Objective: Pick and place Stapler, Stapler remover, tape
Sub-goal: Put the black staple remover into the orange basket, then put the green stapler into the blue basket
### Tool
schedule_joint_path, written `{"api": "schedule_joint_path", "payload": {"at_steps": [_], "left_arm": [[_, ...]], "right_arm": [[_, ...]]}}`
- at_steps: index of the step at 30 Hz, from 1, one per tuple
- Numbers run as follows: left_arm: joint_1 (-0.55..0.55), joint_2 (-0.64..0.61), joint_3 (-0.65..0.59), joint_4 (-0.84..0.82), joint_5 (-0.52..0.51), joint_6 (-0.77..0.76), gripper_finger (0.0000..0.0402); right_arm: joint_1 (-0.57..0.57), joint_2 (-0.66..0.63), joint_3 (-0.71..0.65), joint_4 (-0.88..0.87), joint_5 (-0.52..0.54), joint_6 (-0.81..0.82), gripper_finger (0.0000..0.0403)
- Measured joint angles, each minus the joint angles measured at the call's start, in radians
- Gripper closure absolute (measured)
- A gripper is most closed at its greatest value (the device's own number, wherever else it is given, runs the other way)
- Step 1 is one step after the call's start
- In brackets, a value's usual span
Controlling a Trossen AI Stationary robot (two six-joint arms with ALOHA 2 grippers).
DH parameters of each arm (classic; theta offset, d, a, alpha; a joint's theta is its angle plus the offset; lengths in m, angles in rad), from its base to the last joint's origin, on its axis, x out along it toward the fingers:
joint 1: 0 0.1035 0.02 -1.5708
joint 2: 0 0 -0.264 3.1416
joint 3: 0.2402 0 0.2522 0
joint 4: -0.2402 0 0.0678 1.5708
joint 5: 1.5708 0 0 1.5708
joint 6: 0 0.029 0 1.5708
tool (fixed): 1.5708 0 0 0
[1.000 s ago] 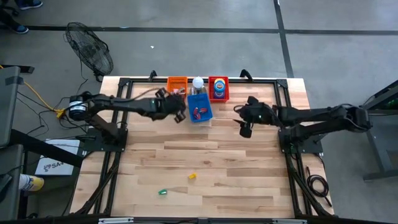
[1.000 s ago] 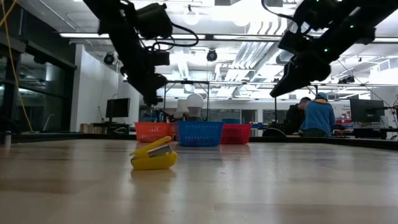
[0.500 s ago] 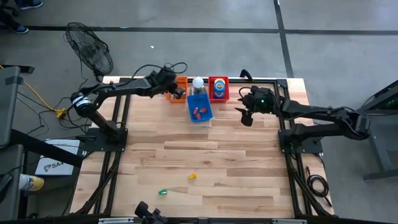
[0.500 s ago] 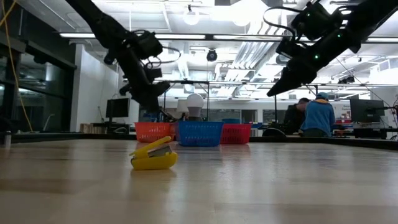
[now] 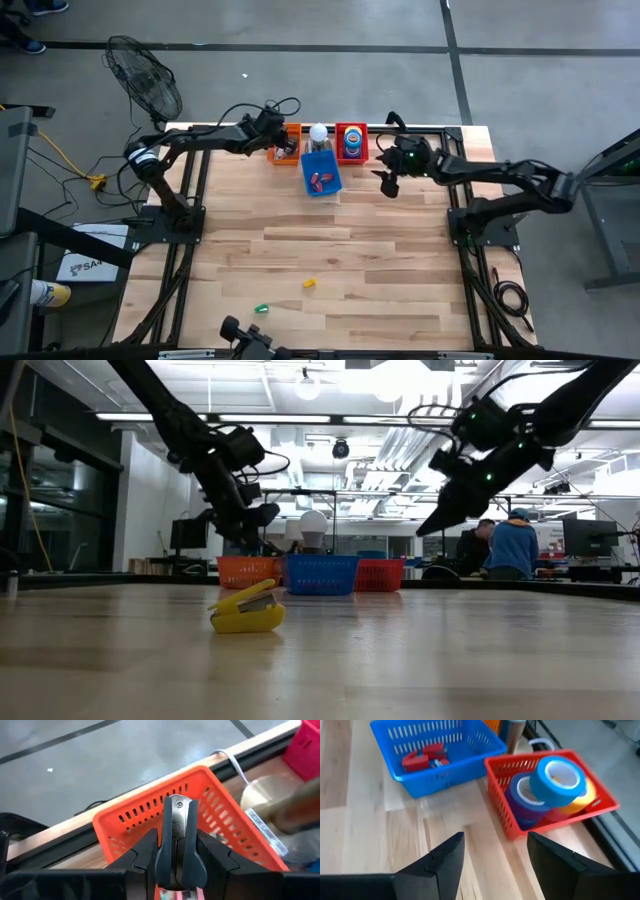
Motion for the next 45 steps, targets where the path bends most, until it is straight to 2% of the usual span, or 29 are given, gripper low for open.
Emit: {"api": "schedule_joint_path", "payload": {"at_steps": [6,17,25,30,38,45], "left_arm": [[0.04,0.022,0.0,0.007,0.035,-0.026,0.0305],[0.05,0.022,0.0,0.01,0.048,-0.037,0.0304],[0.05,0.022,0.0,0.012,0.057,-0.035,0.0188],[0.049,0.022,0.0,0.012,0.057,-0.034,0.0141],[0.049,0.022,0.0,0.06,0.084,-0.031,0.013],[0.047,-0.034,0.08,-0.103,0.135,0.019,0.0129]], "right_arm": [[0.0,0.069,0.0,0.052,0.017,-0.001,0.0195],[0.0,0.069,0.0,0.079,0.018,-0.012,0.0195],[0.0,0.069,0.0,0.076,0.004,-0.002,0.0195],[0.0,0.069,0.0,0.076,-0.001,0.001,0.0195],[0.0,0.069,0.0,0.076,-0.001,0.003,0.0195],[0.0,0.069,0.0,0.063,-0.001,0.001,0.0195]]}}
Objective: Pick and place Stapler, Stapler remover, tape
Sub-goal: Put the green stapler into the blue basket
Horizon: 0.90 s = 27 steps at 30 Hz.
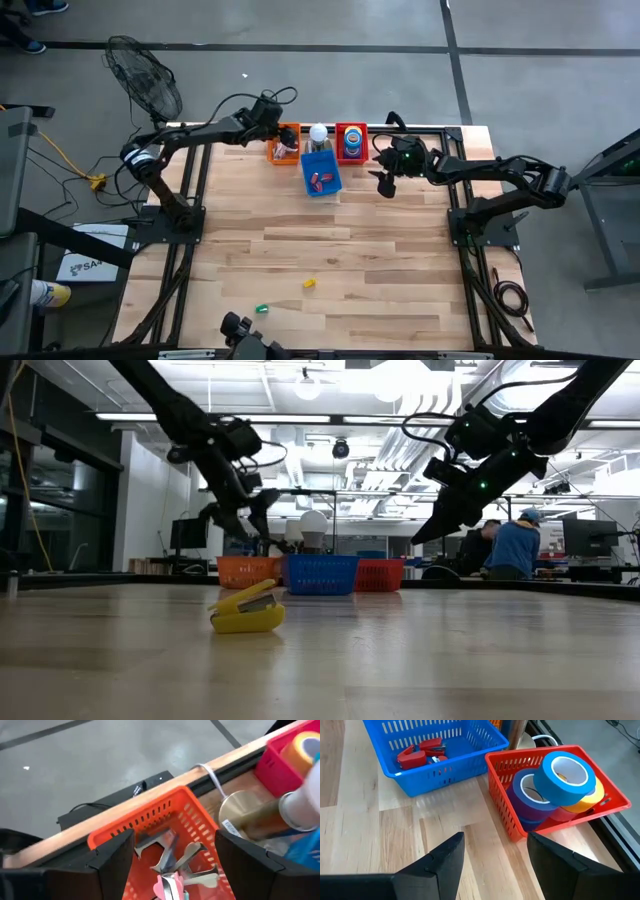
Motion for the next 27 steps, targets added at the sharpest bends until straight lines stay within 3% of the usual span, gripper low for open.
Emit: {"api": "schedule_joint_path", "payload": {"at_steps": [13,19,27], "left_arm": [[-0.212,-0.179,0.022,-0.328,-0.058,0.003,0.0128],[-0.347,-0.234,0.022,-0.539,-0.115,-0.095,0.0128],[-0.57,-0.285,0.022,-0.807,-0.063,-0.274,0.0128]], "right_arm": [[0.0,0.0,0.0,-0.012,-0.003,-0.011,0.0195],[0.0,0.0,0.0,-0.013,-0.019,-0.013,0.0195],[0.0,0.0,0.0,-0.012,-0.055,-0.045,0.0195]]}}
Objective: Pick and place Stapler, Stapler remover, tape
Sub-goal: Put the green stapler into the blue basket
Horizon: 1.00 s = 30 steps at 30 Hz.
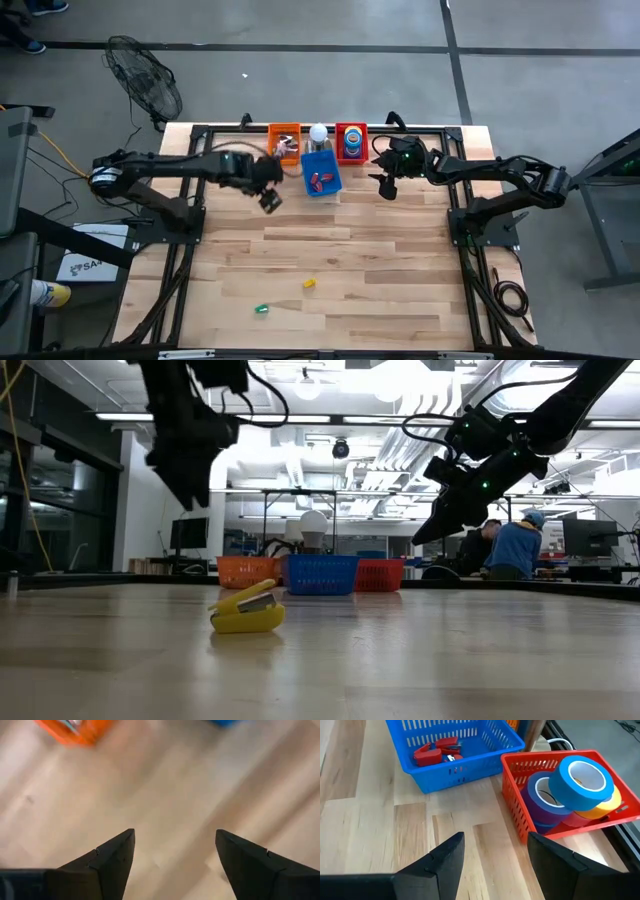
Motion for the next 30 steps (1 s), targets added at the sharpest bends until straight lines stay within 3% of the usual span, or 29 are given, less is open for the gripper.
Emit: {"api": "schedule_joint_path", "payload": {"at_steps": [9,15,22,30], "left_arm": [[-0.263,-0.012,0.0,-0.073,0.114,-0.074,0.0128],[-0.385,-0.012,0.0,-0.07,0.12,-0.172,0.0128],[-0.468,-0.012,0.0,-0.069,0.104,-0.275,0.0128],[-0.475,-0.012,0.0,-0.064,0.058,-0.278,0.0128]], "right_arm": [[0.0,0.0,0.0,0.002,-0.017,-0.006,0.0195],[0.001,0.0,0.0,0.001,-0.022,-0.006,0.0195],[0.001,0.0,0.0,0.001,-0.023,-0.005,0.0195],[0.001,0.0,0.0,-0.009,-0.023,-0.003,0.0195]]}}
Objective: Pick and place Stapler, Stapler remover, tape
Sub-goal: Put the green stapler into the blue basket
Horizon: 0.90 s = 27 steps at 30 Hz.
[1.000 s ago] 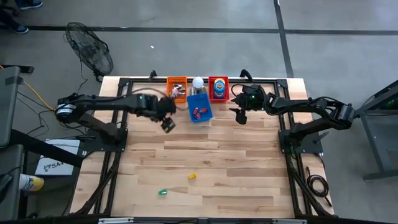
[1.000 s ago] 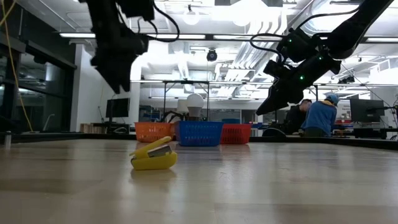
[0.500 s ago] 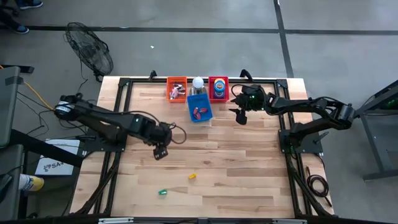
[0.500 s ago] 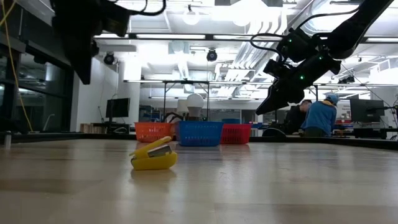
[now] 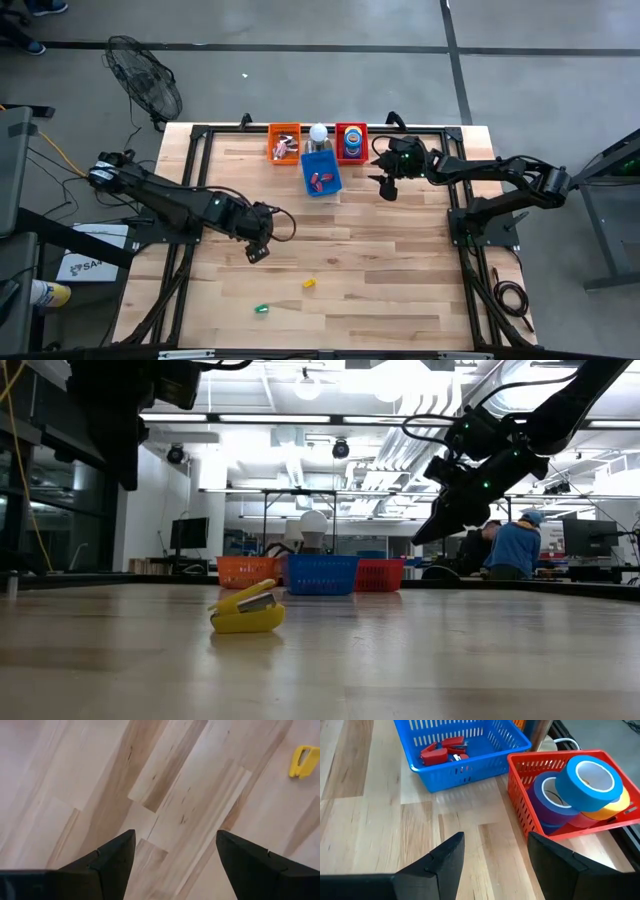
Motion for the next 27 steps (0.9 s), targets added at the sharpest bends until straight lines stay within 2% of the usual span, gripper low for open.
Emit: {"api": "schedule_joint_path", "payload": {"at_steps": [16,27], "left_arm": [[-0.002,0.002,0.0,0.044,0.057,-0.031,0.0128],[-0.136,0.073,-0.001,0.093,0.083,-0.076,0.0128]], "right_arm": [[0.0,0.0,0.0,-0.012,-0.001,0.0,0.0195],[0.0,0.0,0.001,-0.008,-0.046,-0.002,0.0195]]}}
